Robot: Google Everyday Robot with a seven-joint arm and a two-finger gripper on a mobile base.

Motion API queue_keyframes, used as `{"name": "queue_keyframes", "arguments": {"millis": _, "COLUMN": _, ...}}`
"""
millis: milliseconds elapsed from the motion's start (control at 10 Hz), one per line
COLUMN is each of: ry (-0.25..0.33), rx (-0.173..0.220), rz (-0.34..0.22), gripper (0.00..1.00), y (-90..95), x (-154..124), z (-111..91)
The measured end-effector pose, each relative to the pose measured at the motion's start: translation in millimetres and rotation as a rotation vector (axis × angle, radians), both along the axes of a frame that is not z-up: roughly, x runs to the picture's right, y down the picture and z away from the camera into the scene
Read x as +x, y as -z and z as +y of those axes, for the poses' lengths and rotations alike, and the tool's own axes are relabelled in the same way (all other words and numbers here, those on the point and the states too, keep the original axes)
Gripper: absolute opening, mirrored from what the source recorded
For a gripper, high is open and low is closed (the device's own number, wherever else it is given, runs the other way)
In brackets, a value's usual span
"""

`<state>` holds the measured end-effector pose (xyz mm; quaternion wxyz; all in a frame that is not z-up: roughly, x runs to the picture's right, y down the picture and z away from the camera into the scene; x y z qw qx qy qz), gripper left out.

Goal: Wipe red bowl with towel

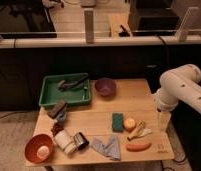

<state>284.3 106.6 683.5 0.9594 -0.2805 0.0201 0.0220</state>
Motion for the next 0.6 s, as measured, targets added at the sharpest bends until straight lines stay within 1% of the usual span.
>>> {"name": "queue_keyframes", "arguments": {"millis": 100, "ry": 0.0, "rx": 0.0, "rz": 0.0, "gripper": 0.8, "y": 0.1, "x": 0.3, "z": 0.1}}
{"name": "queue_keyframes", "arguments": {"millis": 600, "ry": 0.0, "rx": 0.0, "rz": 0.0, "gripper": 0.8, "y": -0.3, "x": 0.1, "z": 0.3}}
